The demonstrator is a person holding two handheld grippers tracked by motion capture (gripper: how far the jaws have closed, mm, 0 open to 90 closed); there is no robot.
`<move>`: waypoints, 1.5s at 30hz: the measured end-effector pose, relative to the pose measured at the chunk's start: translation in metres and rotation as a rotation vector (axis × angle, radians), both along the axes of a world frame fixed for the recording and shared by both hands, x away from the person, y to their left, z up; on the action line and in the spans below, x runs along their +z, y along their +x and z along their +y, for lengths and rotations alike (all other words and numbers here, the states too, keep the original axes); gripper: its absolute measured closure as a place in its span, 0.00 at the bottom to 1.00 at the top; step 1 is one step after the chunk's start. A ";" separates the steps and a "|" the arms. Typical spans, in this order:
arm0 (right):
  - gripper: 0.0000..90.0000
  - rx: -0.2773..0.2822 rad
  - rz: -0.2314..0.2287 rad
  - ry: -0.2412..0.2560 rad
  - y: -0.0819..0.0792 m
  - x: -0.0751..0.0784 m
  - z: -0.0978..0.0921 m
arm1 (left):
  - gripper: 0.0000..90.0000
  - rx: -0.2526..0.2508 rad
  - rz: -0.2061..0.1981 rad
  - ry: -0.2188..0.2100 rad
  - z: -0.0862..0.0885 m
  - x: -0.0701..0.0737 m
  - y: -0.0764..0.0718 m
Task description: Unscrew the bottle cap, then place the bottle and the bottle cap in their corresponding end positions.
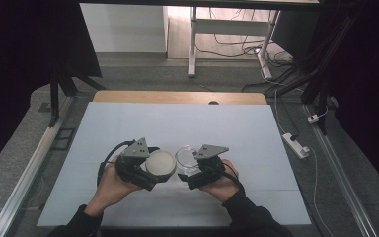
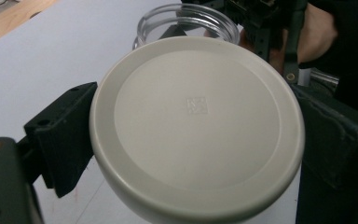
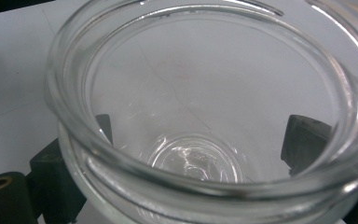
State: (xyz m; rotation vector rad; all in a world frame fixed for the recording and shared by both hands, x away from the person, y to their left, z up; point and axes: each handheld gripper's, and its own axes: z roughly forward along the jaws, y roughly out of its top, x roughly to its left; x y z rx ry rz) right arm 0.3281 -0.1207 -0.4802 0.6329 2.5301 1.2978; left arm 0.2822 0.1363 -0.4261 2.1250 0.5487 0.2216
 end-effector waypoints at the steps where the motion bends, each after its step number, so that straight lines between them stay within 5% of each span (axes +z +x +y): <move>1: 0.07 -0.001 -0.002 -0.001 0.001 0.000 -0.001 | 0.09 0.001 0.003 0.001 0.001 -0.001 -0.001; 26: 0.07 -0.036 0.002 0.013 0.027 0.006 0.001 | 0.09 -0.014 0.013 -0.005 0.001 -0.014 -0.010; 45: 0.07 -0.081 -0.003 0.004 0.055 0.002 0.007 | 0.09 -0.062 0.019 -0.003 -0.014 -0.043 -0.006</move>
